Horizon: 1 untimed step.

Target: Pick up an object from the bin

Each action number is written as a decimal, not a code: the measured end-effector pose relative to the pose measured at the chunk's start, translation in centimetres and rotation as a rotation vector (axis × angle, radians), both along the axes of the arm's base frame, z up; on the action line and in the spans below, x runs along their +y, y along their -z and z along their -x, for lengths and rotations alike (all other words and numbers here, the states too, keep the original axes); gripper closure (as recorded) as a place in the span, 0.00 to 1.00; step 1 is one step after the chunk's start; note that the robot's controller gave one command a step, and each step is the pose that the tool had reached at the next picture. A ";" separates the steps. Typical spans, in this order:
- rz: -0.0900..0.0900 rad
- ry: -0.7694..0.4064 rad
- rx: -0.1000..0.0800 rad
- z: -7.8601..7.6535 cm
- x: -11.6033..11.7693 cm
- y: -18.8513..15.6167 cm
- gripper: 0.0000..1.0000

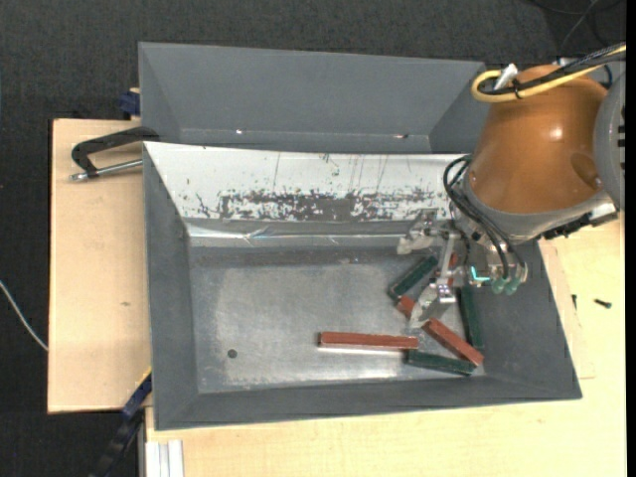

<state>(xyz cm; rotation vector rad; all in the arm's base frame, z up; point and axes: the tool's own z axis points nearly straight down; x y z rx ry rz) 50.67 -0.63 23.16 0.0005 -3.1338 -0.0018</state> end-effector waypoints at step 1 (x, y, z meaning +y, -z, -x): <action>0.000 0.000 -0.009 -0.2 0.0 -0.4 0.00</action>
Offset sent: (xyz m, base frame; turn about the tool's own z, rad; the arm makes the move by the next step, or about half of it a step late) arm -0.0140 0.0122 -0.1616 0.0113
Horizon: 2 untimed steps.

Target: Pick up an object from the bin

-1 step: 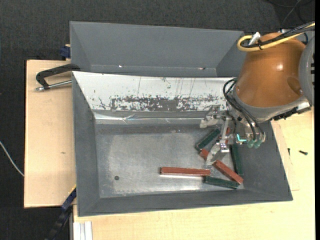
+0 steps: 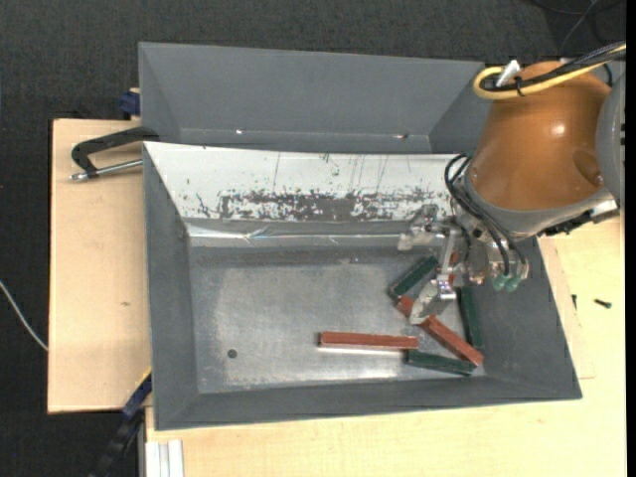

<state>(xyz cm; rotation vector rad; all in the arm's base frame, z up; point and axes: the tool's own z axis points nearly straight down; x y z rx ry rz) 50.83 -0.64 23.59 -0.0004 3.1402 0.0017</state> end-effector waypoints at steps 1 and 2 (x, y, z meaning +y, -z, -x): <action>0.000 0.006 -0.003 0.6 0.6 8.0 0.00; 0.000 -0.069 -0.006 1.3 1.4 16.3 0.00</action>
Offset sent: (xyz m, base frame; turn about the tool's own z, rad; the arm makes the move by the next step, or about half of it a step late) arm -0.0167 0.0130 -0.1659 -0.0694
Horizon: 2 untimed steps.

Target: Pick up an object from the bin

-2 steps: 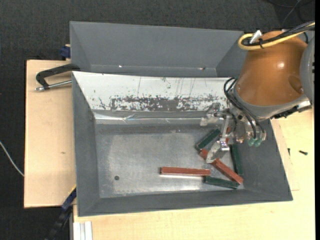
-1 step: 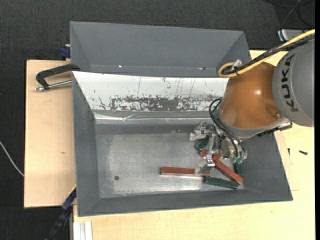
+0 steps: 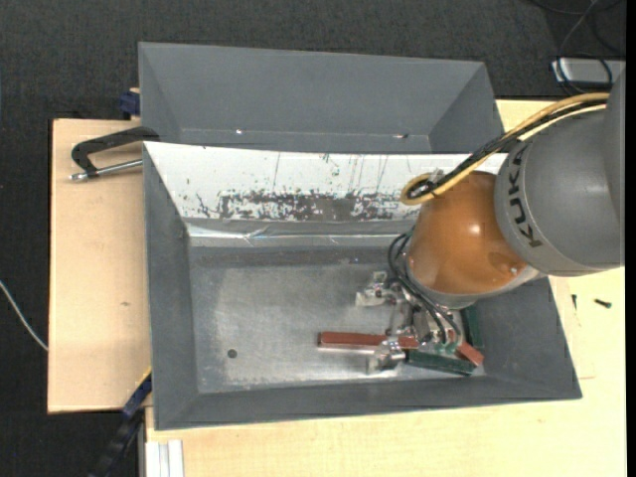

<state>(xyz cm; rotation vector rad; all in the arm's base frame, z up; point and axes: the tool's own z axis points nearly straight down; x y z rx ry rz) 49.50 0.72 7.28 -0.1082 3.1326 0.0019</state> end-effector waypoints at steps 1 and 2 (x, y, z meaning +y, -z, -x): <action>0.000 0.000 0.000 0.0 0.0 -0.1 0.00; 0.000 0.001 0.003 -0.1 0.0 -0.2 0.00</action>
Offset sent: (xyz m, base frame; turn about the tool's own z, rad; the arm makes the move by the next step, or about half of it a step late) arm 0.0000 0.0000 0.0000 0.0000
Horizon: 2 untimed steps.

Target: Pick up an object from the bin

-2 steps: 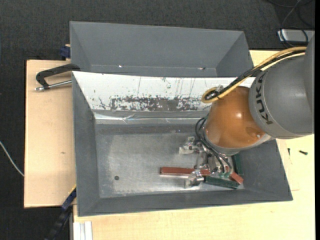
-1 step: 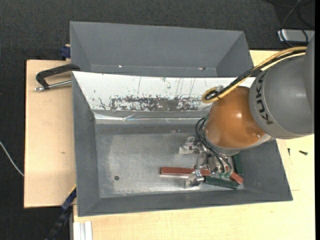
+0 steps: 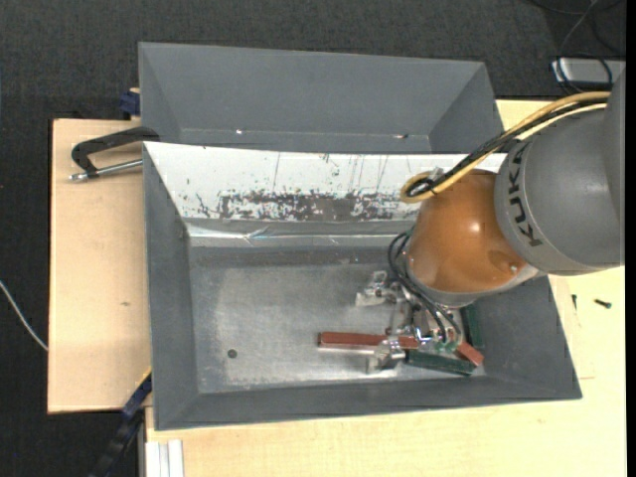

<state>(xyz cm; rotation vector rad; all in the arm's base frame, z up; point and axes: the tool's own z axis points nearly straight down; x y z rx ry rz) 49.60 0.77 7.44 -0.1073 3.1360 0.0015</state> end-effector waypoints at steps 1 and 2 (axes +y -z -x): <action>0.000 0.000 0.007 0.1 0.0 -0.3 1.00; 0.000 0.000 0.007 0.1 0.0 -0.3 1.00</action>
Offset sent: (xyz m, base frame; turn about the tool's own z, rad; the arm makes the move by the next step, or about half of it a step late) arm 0.0000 0.0000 0.0000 0.0000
